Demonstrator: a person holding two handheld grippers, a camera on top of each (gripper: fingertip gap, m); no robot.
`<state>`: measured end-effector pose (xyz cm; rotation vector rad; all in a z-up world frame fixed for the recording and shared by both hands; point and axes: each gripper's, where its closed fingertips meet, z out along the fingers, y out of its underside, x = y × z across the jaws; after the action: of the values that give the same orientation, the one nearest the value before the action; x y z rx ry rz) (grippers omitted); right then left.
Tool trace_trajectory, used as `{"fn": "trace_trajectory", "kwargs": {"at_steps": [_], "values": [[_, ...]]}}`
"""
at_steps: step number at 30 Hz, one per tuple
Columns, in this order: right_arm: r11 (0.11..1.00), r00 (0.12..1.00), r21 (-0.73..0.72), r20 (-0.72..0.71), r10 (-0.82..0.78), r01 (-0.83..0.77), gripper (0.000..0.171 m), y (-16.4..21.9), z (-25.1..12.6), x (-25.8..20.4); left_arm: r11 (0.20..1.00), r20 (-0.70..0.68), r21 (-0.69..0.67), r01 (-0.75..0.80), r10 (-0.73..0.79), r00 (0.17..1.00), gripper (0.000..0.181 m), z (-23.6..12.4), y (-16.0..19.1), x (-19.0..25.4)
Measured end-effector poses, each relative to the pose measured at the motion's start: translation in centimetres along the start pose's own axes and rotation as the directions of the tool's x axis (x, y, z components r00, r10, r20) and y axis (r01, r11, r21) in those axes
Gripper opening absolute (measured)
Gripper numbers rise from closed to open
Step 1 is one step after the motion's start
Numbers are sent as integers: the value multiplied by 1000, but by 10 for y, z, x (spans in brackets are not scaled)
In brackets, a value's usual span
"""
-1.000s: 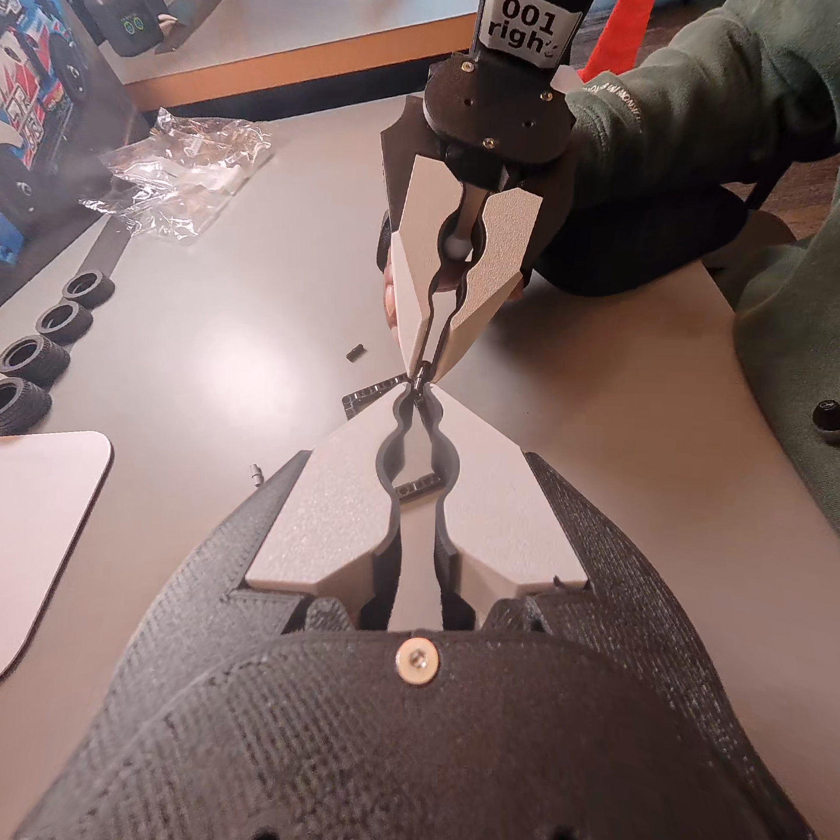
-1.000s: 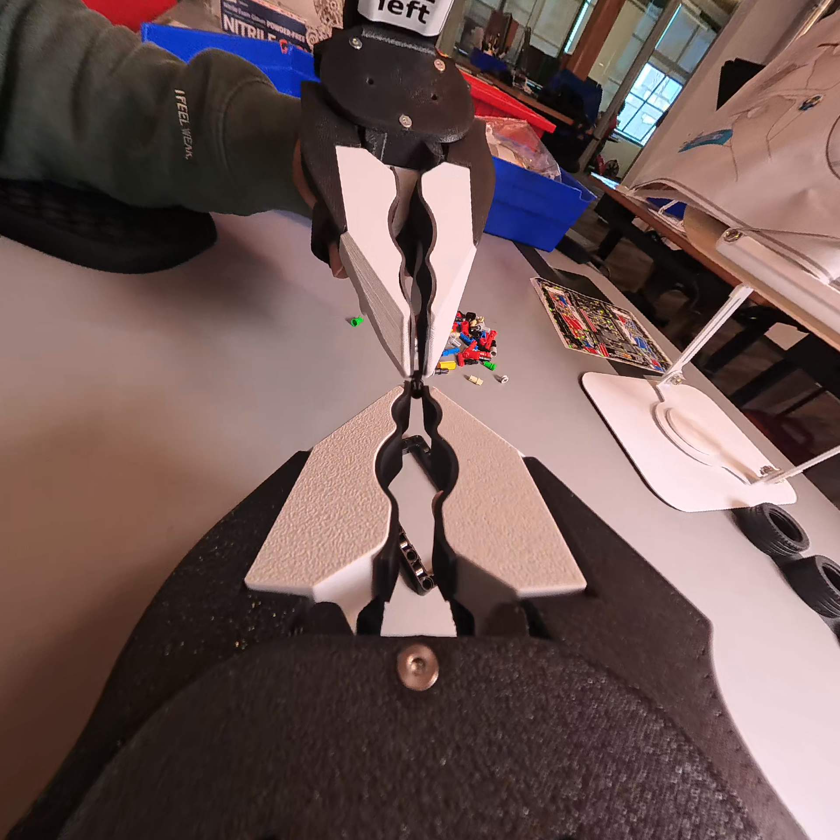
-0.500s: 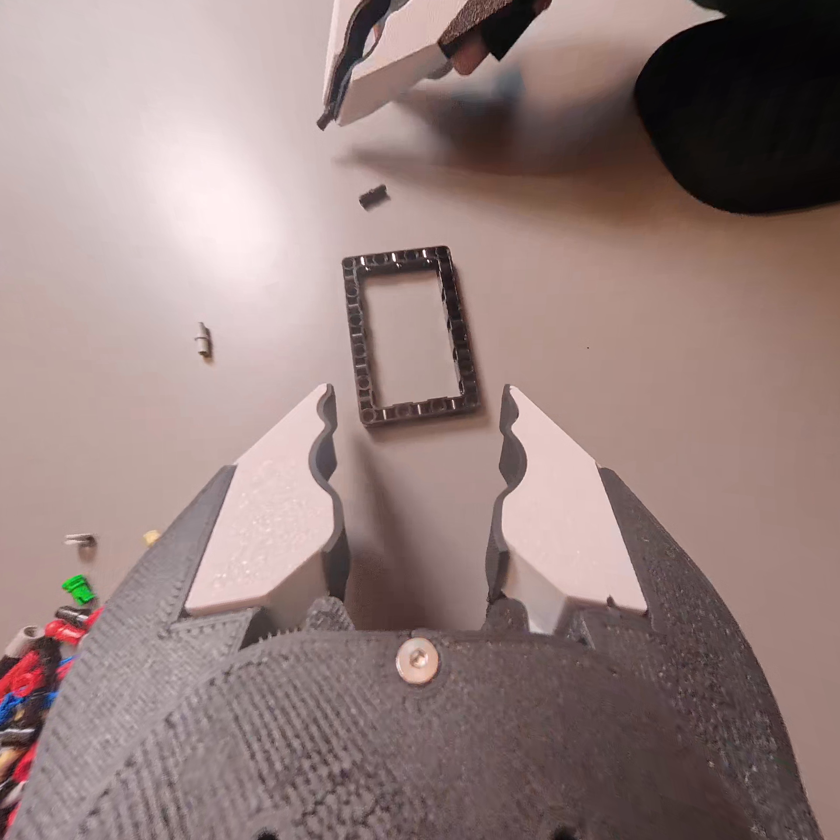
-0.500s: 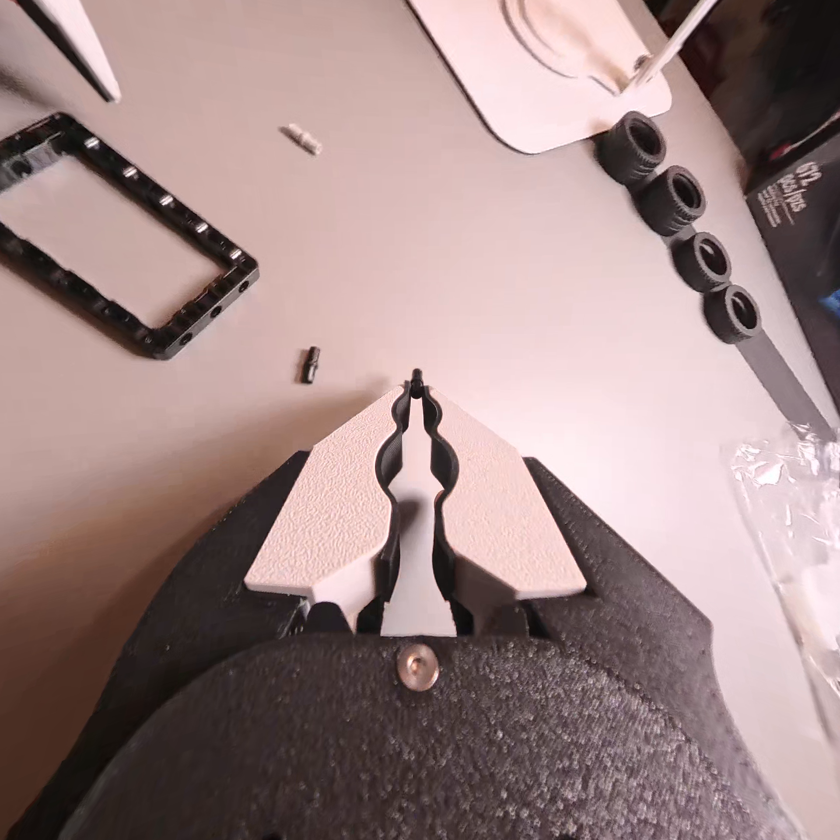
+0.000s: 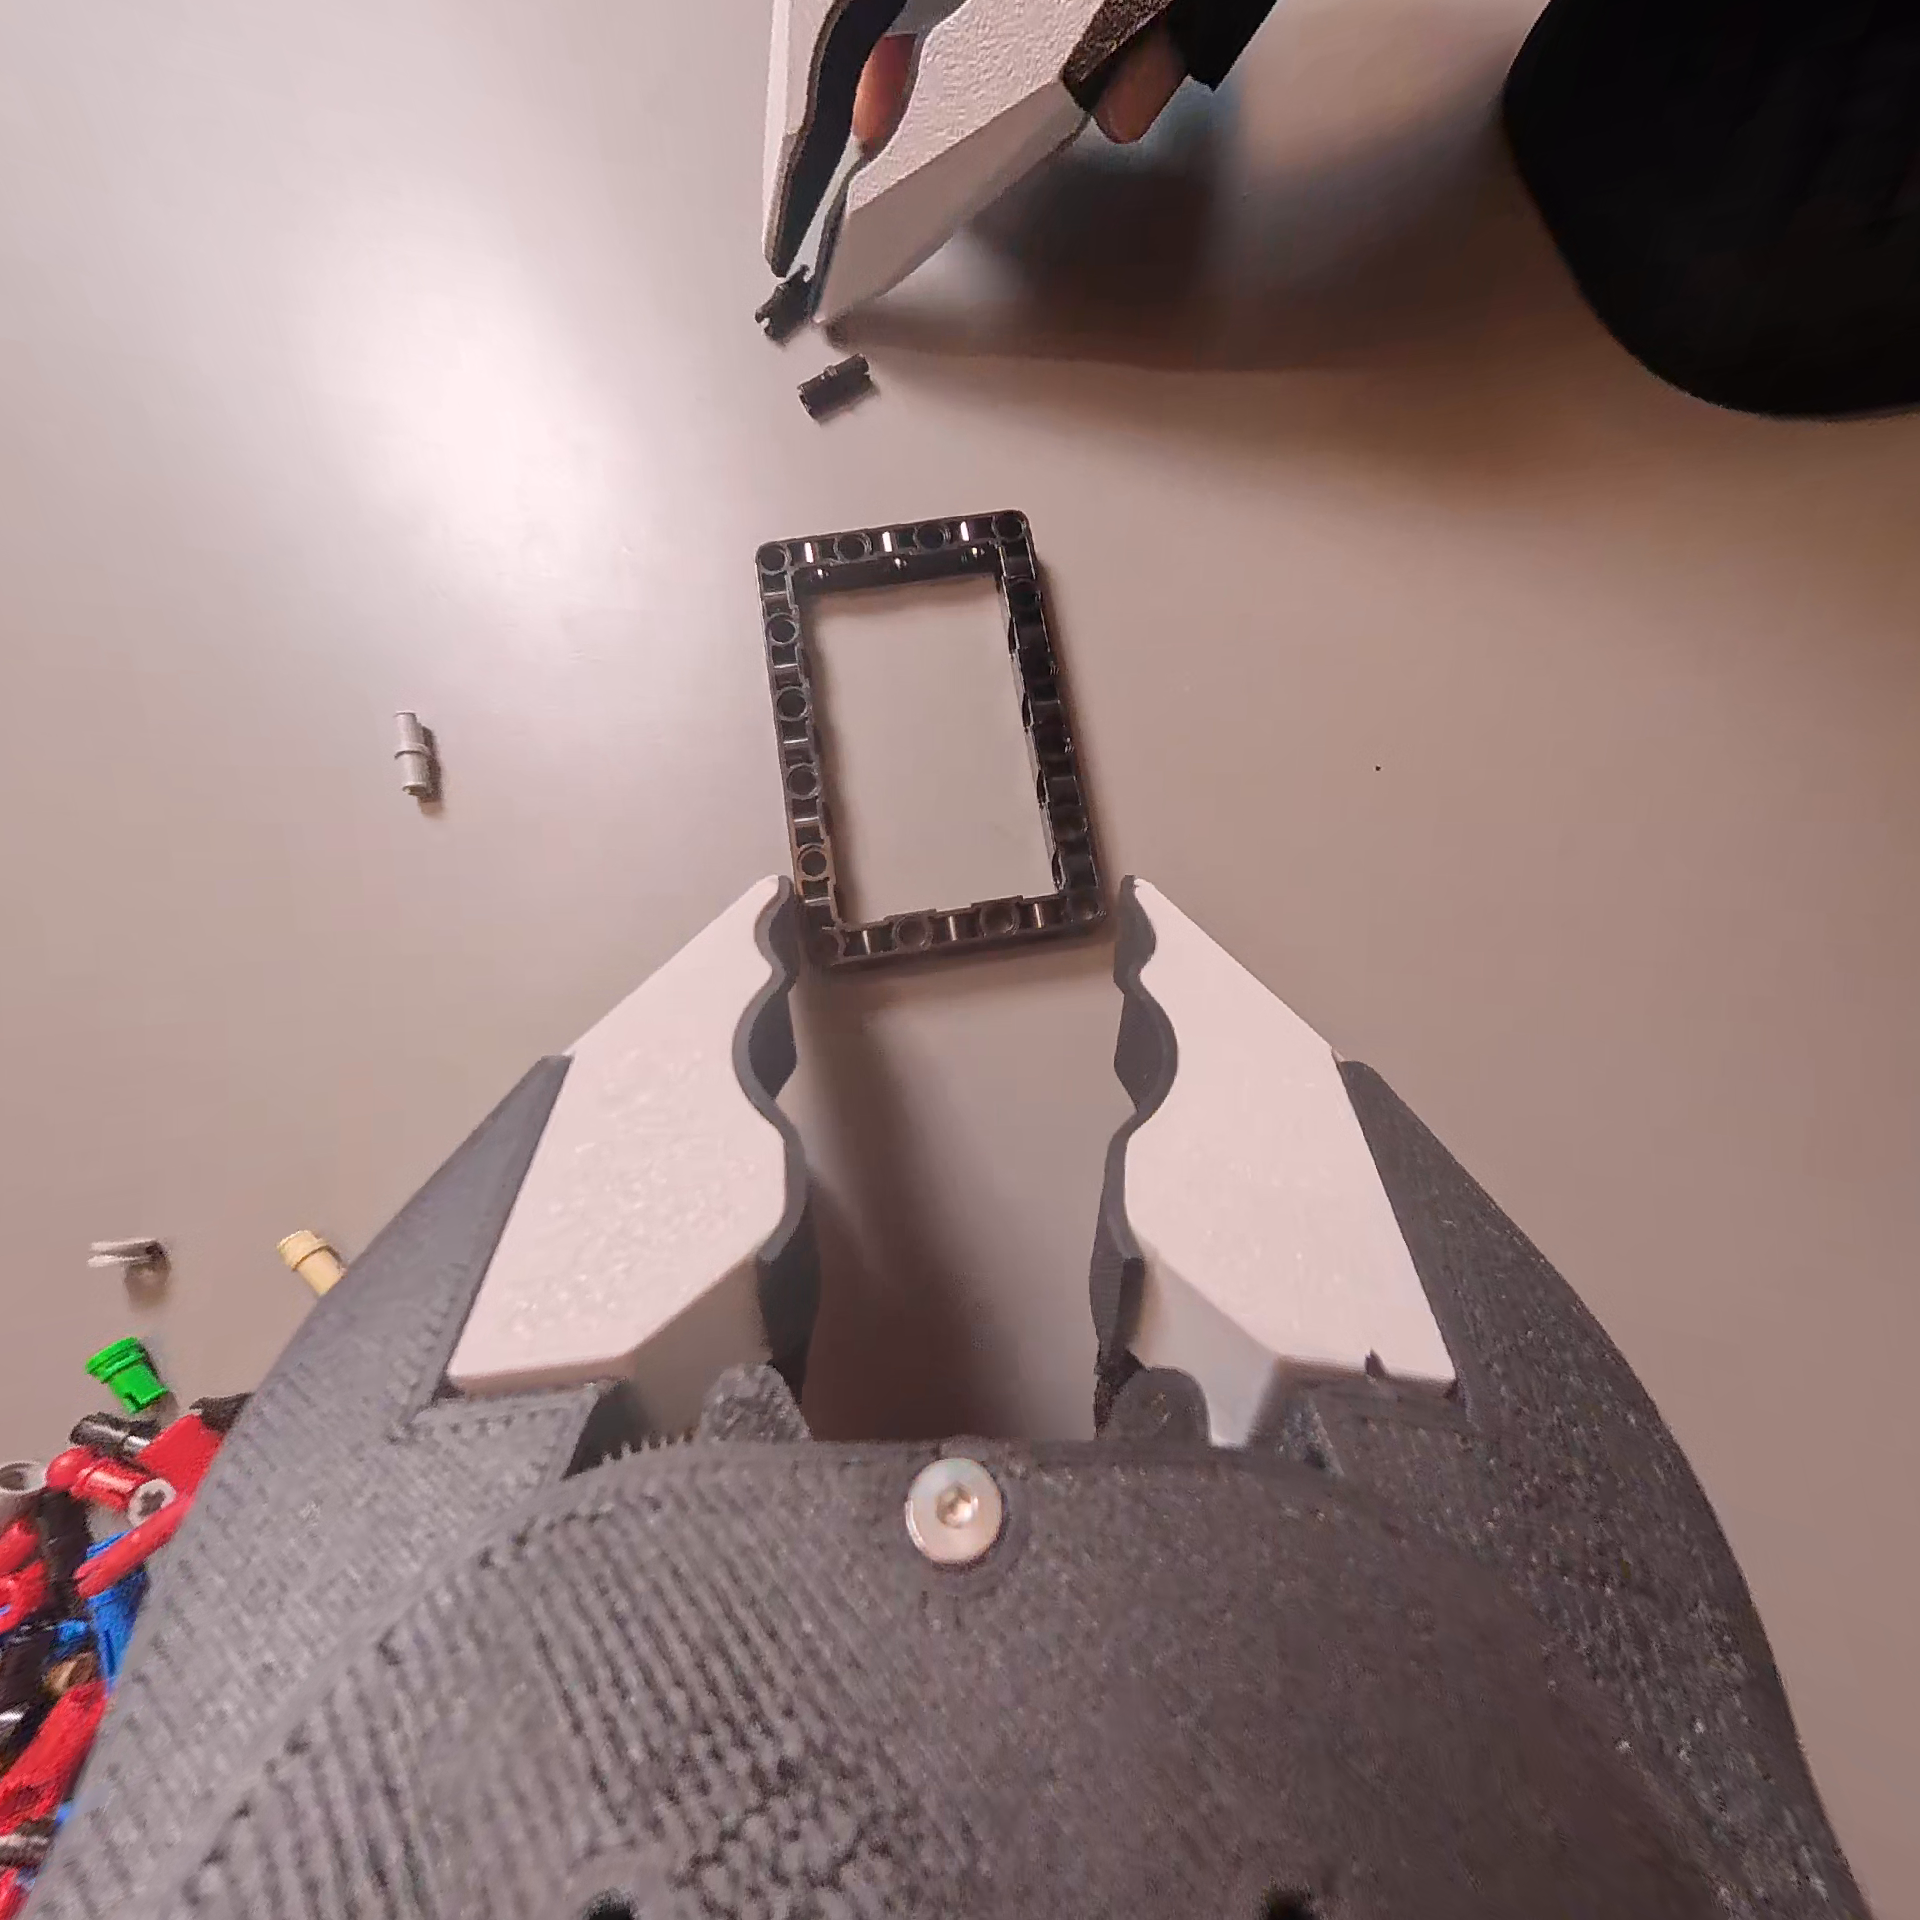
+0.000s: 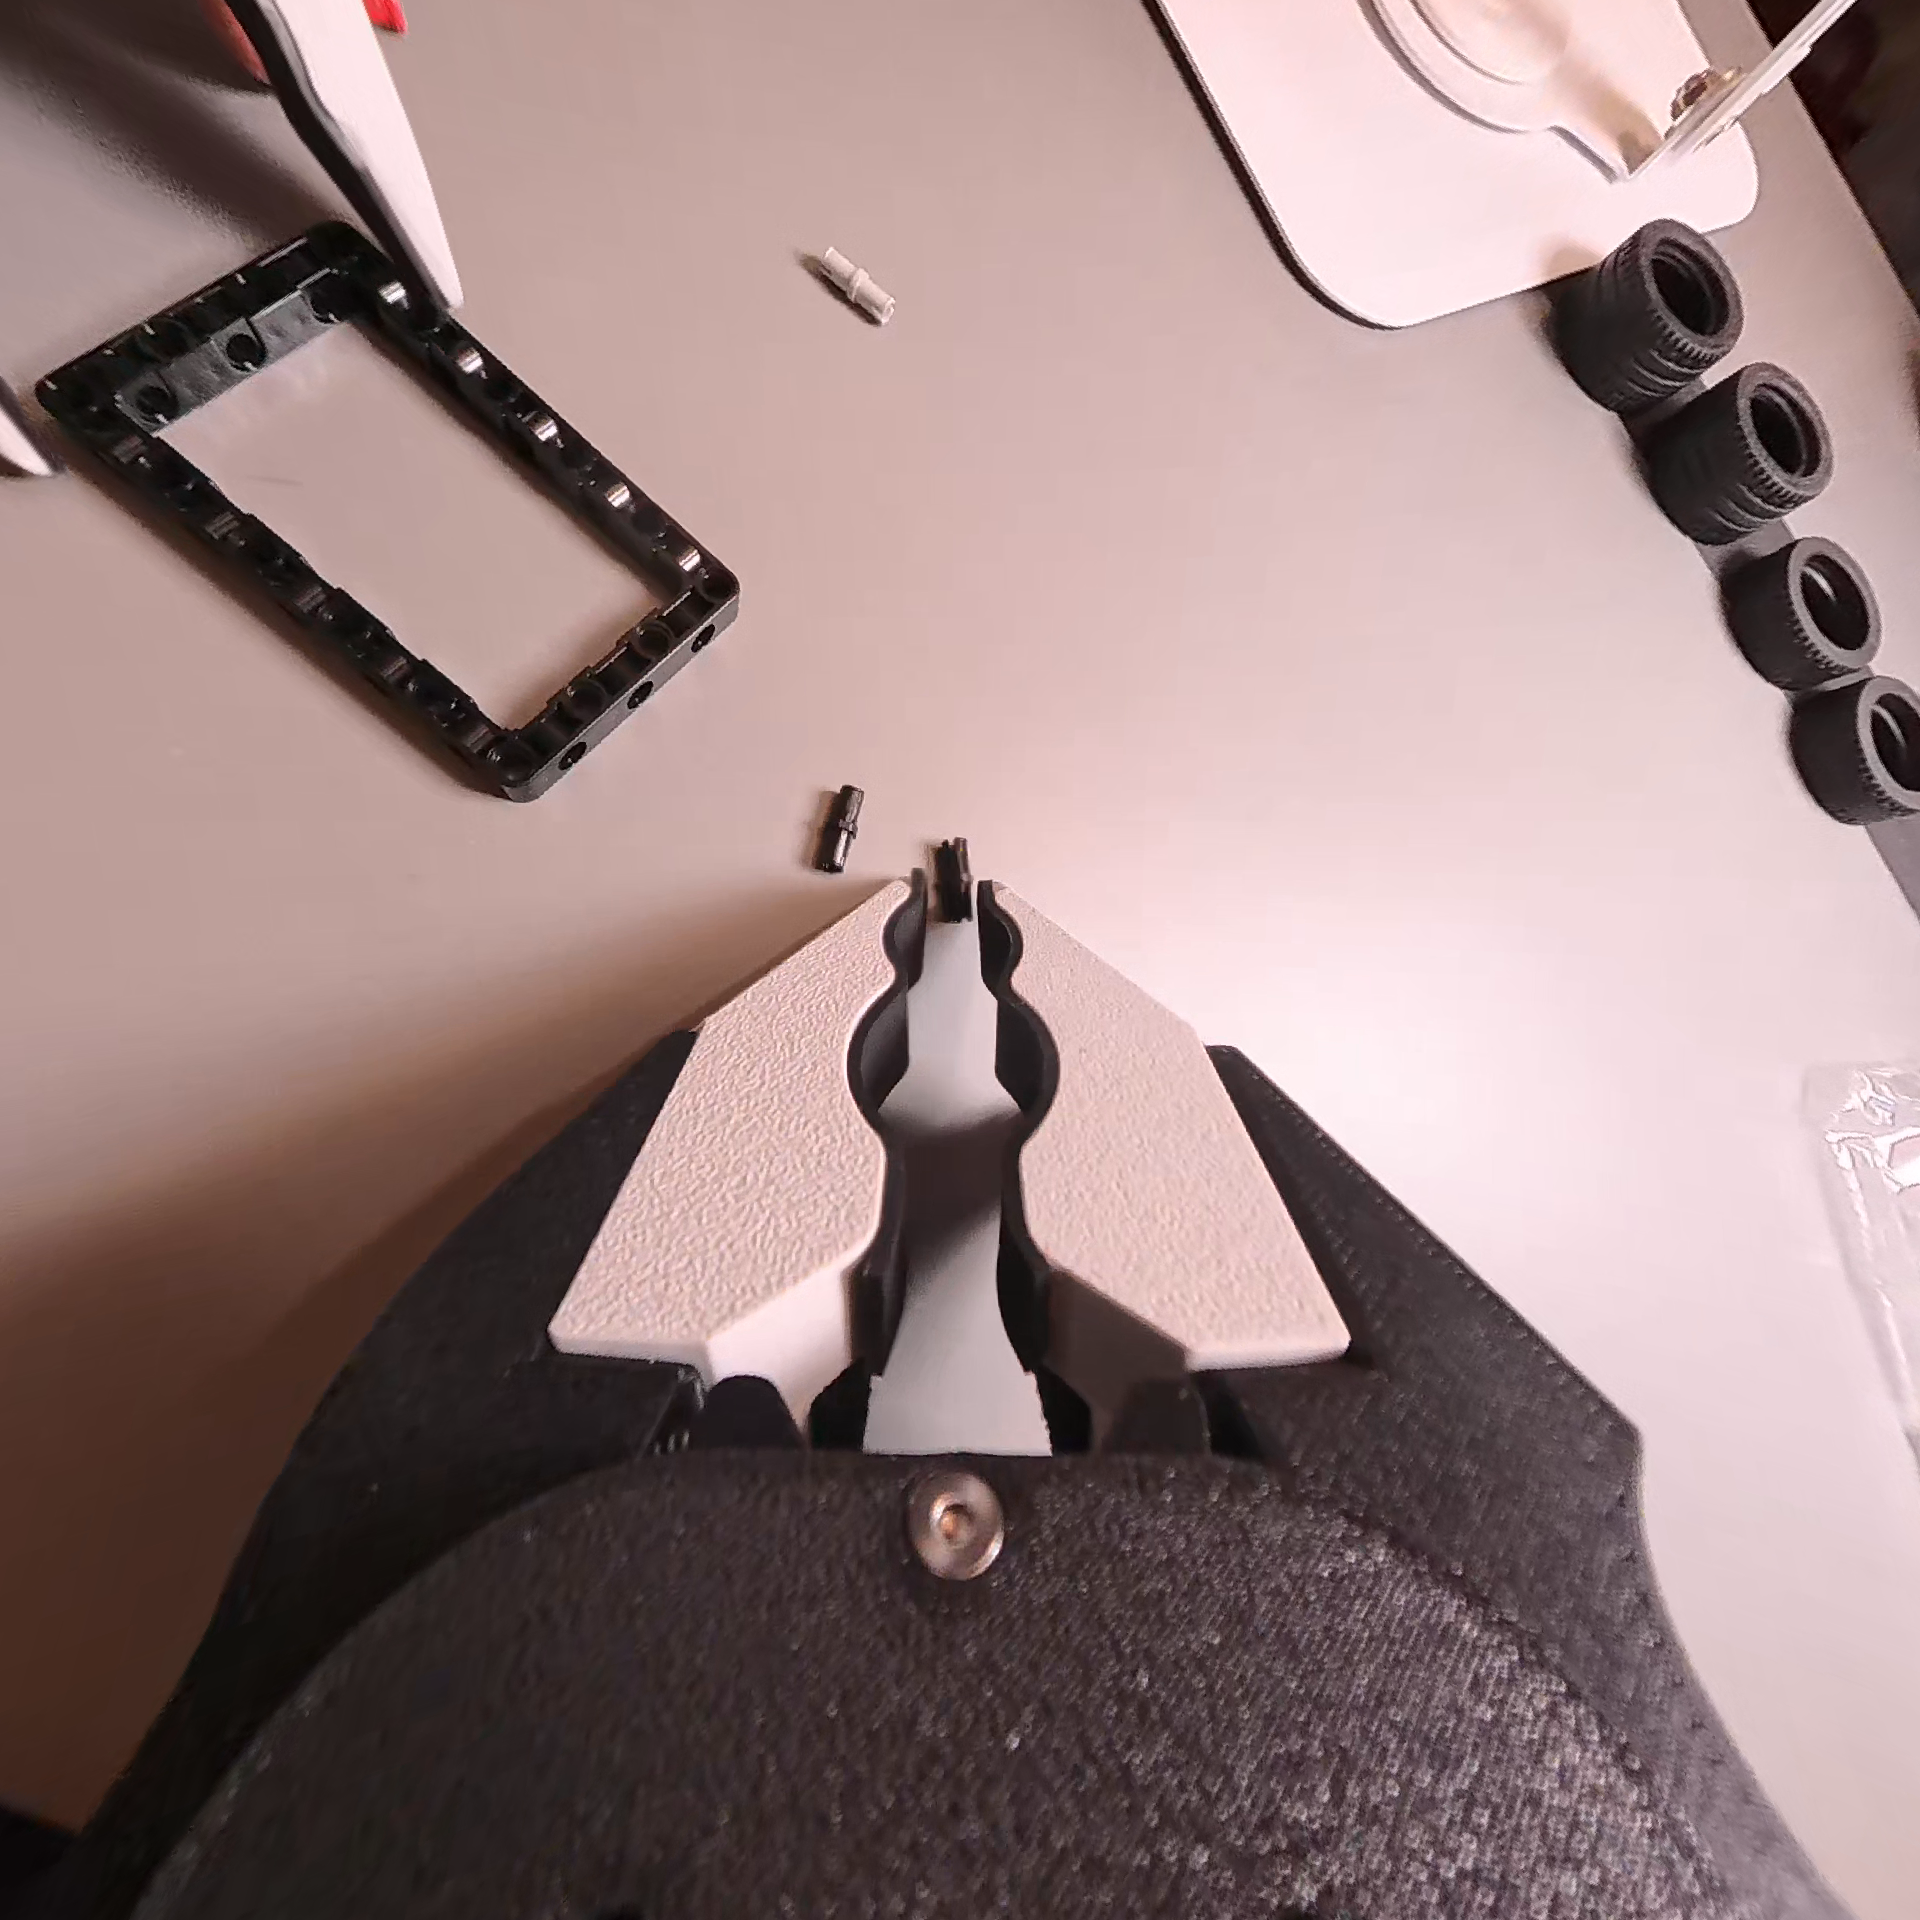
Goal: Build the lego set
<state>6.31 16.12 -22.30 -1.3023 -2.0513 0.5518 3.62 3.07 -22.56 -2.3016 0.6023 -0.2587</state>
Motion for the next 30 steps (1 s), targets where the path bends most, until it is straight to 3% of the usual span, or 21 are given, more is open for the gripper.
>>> {"fn": "trace_trajectory", "kwargs": {"at_steps": [5, 14, 25, 30], "values": [[998, 999, 60, -3, 33, -33, 12, -9, -4, 3, 1000, -4, 2, 0, 0, 1000, 57, 0, 0, 0], [881, 977, 450, -70, 200, -148, 19, -69, -35, 33, 1000, -1, -1, -5, 5, 1000, 57, -4, 4, -1], [699, 940, 703, -138, 311, -128, 15, -206, -32, 137, 1000, 6, 26, -2, 2, 1000, 57, -6, 6, -2], [640, 915, 757, -154, 373, -133, 13, -244, -15, 176, 999, 14, 38, -7, 7, 1000, 57, -7, 6, -3]]}}
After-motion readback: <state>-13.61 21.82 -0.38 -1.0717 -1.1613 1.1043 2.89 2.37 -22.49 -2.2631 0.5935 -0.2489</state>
